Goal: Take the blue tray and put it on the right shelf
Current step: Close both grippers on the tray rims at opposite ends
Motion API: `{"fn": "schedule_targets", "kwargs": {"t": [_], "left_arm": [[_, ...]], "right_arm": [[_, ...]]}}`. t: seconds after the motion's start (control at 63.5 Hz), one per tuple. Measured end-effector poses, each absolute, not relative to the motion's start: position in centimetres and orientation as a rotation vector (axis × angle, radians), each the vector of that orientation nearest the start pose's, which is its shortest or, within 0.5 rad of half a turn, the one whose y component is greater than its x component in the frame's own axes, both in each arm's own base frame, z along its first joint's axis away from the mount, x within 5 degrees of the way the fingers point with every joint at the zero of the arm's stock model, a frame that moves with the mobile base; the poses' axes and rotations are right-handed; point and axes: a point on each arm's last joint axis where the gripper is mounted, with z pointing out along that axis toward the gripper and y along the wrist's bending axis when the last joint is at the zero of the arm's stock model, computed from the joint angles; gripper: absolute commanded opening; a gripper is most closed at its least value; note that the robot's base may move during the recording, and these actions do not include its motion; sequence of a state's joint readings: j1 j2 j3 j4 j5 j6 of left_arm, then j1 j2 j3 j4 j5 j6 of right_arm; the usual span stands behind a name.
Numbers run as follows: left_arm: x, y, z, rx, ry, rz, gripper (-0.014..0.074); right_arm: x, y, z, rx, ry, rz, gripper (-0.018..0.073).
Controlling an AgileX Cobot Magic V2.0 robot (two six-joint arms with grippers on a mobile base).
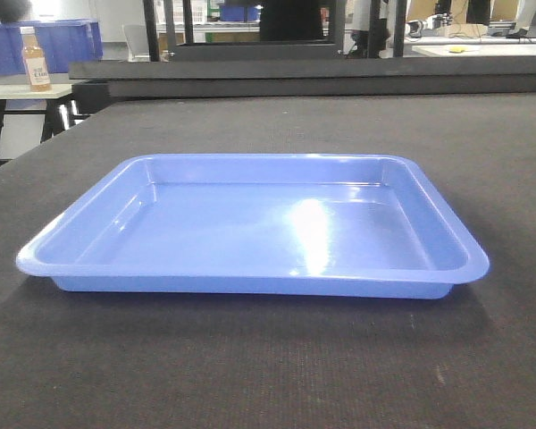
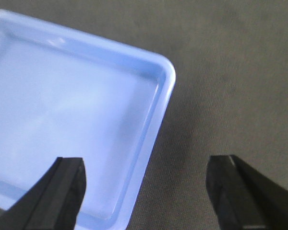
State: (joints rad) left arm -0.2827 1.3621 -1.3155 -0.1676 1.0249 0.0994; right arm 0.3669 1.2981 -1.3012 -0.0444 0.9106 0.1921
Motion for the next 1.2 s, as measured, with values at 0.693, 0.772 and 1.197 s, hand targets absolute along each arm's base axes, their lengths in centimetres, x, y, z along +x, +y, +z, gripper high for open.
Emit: {"fn": "schedule_targets", "kwargs": {"t": [0.693,0.772,1.197], "left_arm": [[35.5,-14.6,26.4,0.278,2.816,-0.216,0.0388],[36.0,-14.6,25.3,0.260,2.840,-0.202,0.0388],[37.3,-15.0,21.8,0.247,2.897,-0.176,0.0378]], "right_arm": [[34.2,12.7,26.9,-0.026,2.767,0.140,0.0600],[34.6,12.9,25.9,-0.028,2.784,0.132,0.0600],[36.3,13.5,21.5,-0.027,2.859,0.099,0.0538]]}}
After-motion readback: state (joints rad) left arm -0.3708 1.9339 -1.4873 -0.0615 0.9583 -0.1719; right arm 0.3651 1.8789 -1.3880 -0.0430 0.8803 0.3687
